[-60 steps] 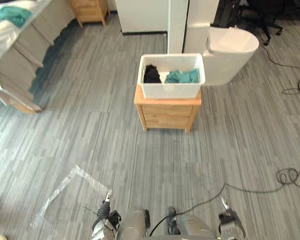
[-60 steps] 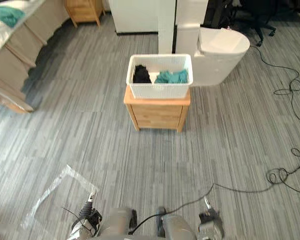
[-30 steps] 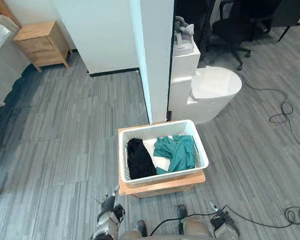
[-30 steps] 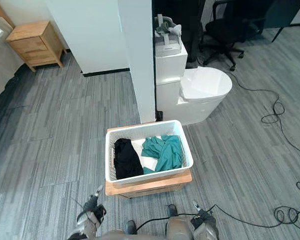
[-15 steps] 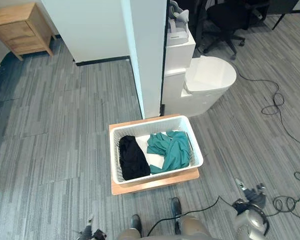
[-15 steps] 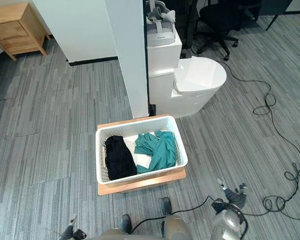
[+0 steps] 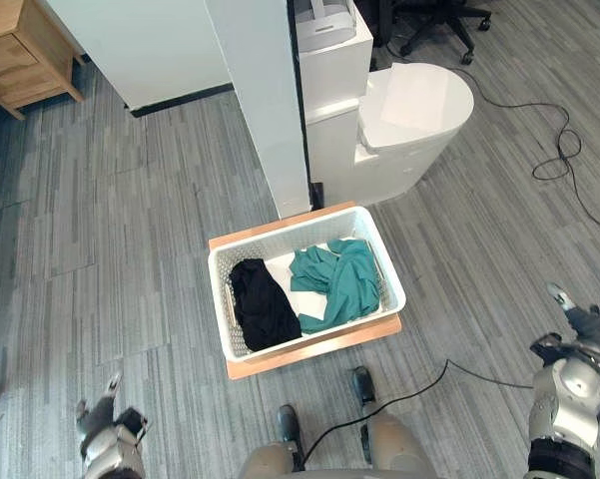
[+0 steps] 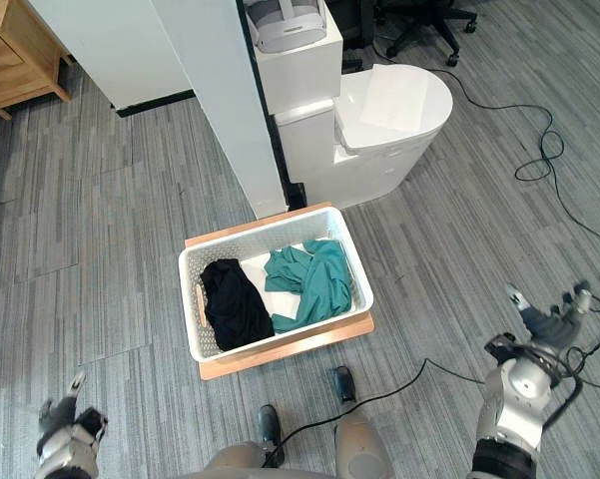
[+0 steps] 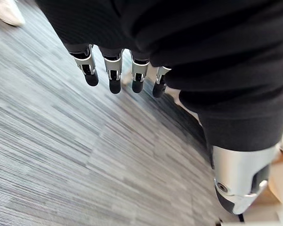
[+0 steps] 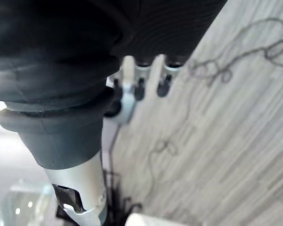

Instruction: Pick up the laundry basket with both hands and put the clothes into the washing machine.

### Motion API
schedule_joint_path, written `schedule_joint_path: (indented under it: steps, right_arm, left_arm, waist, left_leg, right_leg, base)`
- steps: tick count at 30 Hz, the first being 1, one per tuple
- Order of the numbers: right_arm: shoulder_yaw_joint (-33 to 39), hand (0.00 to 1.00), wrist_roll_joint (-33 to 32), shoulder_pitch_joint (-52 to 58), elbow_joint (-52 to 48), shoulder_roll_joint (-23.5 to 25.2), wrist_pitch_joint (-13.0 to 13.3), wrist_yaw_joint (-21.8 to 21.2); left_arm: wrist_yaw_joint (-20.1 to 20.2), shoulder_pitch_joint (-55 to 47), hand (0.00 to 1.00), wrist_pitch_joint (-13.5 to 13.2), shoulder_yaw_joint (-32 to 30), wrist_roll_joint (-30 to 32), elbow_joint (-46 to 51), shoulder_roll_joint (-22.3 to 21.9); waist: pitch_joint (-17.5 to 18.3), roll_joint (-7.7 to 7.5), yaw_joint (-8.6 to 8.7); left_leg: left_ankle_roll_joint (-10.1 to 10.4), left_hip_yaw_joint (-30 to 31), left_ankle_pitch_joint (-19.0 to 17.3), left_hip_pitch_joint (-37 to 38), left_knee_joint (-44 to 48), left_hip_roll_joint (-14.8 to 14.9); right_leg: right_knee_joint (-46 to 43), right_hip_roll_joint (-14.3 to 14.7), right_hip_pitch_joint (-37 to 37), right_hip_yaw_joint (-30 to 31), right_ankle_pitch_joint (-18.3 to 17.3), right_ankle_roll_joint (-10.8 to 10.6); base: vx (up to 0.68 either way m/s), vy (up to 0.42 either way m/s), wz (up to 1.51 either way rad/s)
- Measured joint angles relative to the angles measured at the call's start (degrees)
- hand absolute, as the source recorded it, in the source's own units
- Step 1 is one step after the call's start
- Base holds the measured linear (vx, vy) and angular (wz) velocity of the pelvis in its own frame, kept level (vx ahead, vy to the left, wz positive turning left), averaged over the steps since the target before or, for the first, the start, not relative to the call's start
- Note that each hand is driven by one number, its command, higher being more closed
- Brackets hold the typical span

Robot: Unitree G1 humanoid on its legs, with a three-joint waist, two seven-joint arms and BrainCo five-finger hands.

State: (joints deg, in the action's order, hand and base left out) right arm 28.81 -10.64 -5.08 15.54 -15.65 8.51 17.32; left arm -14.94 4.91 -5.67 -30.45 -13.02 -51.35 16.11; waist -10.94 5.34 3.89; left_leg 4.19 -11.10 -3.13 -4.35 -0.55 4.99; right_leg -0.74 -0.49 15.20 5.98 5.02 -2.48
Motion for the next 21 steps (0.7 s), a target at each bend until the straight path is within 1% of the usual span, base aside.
schedule_joint_path:
  steps: [2, 4, 5, 6, 8, 11, 12, 16, 17, 19, 21]
  right_arm:
    - [-4.1, 0.00, 0.0, -2.1, 1.6, -2.0, -0.1, -1.3]
    - [-7.2, 0.00, 0.0, -4.0, 1.6, -3.4, -0.1, -1.9]
    - [-7.9, 0.00, 0.0, -4.5, 1.6, -3.7, -0.1, -2.3]
    - [-10.3, 0.00, 0.0, -5.8, 2.0, -4.7, -0.3, -3.0]
    - [-13.3, 0.00, 0.0, -7.6, 3.2, -5.6, -0.4, -3.8]
    - [-16.8, 0.00, 0.1, -10.0, 3.9, -7.0, -0.9, -4.3]
    - [-18.3, 0.00, 0.6, -11.2, 3.9, -7.5, -1.2, -5.0]
    - [-23.6, 0.00, 1.9, -16.0, 5.8, -7.8, -1.3, -5.9]
    - [-24.9, 0.00, 1.9, -17.8, 7.0, -8.0, -1.7, -6.3]
    - [-26.3, 0.00, 2.2, -19.5, 7.8, -8.0, -2.2, -6.3]
    - [-28.8, 0.00, 2.3, -21.8, 8.3, -8.4, -2.4, -6.4]
  left_arm:
    - [0.0, 1.5, 0.00, -0.8, 6.3, 0.3, 4.4, 0.1]
    - [0.2, 2.3, 0.00, -1.6, 11.3, 0.3, 8.8, 0.1]
    - [0.3, 2.6, 0.00, -1.7, 12.7, 0.3, 9.9, 0.1]
    - [1.1, 3.0, 0.00, -2.2, 16.3, 0.3, 13.0, 0.1]
    - [1.7, 3.3, 0.00, -2.6, 19.7, 0.3, 15.4, 0.0]
    - [2.4, 4.8, 0.00, -2.6, 22.5, 0.3, 15.5, -0.2]
    - [2.5, 5.4, 0.00, -2.6, 23.8, 0.5, 15.5, -0.2]
    - [2.6, 7.6, 0.00, -2.5, 28.1, 2.4, 14.8, -0.3]
    - [2.6, 8.6, 0.00, -2.5, 28.9, 2.5, 14.7, -0.9]
    - [2.5, 10.1, 0.00, -2.5, 29.2, 2.5, 14.2, -2.2]
    - [2.3, 13.4, 0.00, -2.4, 30.9, 2.5, 11.2, -2.6]
  waist:
    - [-0.7, 0.26, 0.06]
    - [-1.8, 0.43, 0.10]
    - [-2.2, 0.46, 0.09]
    - [-3.2, 0.64, 0.17]
    - [-3.4, 0.77, 0.27]
    - [-4.7, 1.06, 0.25]
    - [-5.5, 1.20, 0.24]
    - [-7.2, 1.27, 0.18]
    - [-8.1, 1.41, 0.18]
    - [-8.6, 1.71, 0.19]
    - [-9.8, 2.01, 0.24]
  left_leg:
    - [0.0, -0.1, 0.0, -0.4, 0.1, 0.0]
    - [-0.1, -0.2, 0.0, -1.2, 0.2, 0.0]
    - [-0.1, -0.3, 0.1, -1.3, 0.2, -0.1]
    - [-0.1, -0.4, 0.1, -1.5, 0.2, -0.2]
    - [-0.1, -0.4, 0.1, -1.8, 0.2, -0.2]
    - [-0.1, -0.3, 0.1, -1.9, 0.2, -0.2]
    - [-0.1, -0.3, 0.1, -2.2, 0.3, -0.3]
    - [-0.2, -0.4, 0.2, -3.6, 0.7, -0.5]
    - [-0.2, -0.4, 0.2, -3.8, 0.9, -0.6]
    - [-0.4, -0.4, 0.4, -4.4, 1.0, -0.9]
    - [-0.8, -0.6, 0.6, -5.0, 1.1, -1.3]
  right_leg:
    - [1.0, -0.1, 0.0, 0.2, 0.6, -0.2]
    - [2.8, -0.4, 0.0, 0.5, 2.1, -0.3]
    - [3.2, -0.5, 0.0, 0.6, 2.4, -0.3]
    - [3.6, -0.6, 0.1, 0.7, 2.8, -0.4]
    - [4.1, -0.7, 0.1, 0.7, 3.3, -0.4]
    - [4.1, -0.7, 0.1, 0.8, 3.4, -0.4]
    - [4.2, -0.7, 0.3, 0.9, 3.5, -0.4]
    - [4.9, -0.9, 1.4, 1.8, 4.6, -0.6]
    - [5.1, -1.1, 1.4, 1.9, 4.9, -0.6]
    - [5.1, -1.3, 1.9, 1.9, 5.1, -0.7]
    - [5.1, -1.7, 2.6, 2.2, 5.6, -1.0]
  base:
    - [-0.01, -0.004, -0.03]
    - [-0.03, -0.014, -0.06]
    - [-0.04, -0.019, -0.03]
    - [0.00, 0.000, 0.00]
    - [0.00, 0.000, 0.00]
    - [0.00, 0.000, 0.00]
    - [0.00, 0.000, 0.00]
    - [-0.02, -0.012, -0.03]
    - [-0.03, -0.017, -0.01]
    - [-0.04, -0.008, 0.01]
    - [-0.04, -0.002, -0.01]
